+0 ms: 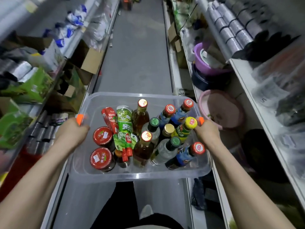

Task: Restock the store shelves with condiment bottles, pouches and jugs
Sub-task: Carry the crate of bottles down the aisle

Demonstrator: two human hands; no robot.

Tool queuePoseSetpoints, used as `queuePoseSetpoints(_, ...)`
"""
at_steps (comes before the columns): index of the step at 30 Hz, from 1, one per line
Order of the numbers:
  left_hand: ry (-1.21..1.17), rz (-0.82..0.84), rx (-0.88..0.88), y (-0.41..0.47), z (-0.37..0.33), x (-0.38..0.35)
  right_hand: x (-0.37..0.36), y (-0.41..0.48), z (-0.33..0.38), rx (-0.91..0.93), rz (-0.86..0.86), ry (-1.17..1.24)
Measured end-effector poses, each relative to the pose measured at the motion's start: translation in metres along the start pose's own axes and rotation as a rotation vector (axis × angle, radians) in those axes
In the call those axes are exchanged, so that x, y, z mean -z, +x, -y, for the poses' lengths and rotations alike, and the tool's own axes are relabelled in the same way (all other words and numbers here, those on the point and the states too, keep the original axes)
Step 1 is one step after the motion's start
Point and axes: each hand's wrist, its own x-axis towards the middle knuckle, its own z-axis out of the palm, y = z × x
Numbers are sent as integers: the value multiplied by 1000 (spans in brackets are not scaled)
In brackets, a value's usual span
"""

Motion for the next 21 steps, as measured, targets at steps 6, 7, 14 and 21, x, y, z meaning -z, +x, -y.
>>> queuePoseSetpoints(6, 8, 43, -46, 112, -54, -5, 2, 76, 67, -45, -46, 5)
queuePoseSetpoints(7, 15, 50, -59, 130, -64, -3, 1, 89, 79, -48, -49, 7)
queuePoseSetpoints(14, 23, 85, -91, 257, -128, 17, 1, 175, 159, -82, -76, 19)
queuePoseSetpoints(21, 53, 58, -68, 385, -190, 14, -6, 297, 233, -84, -40, 34)
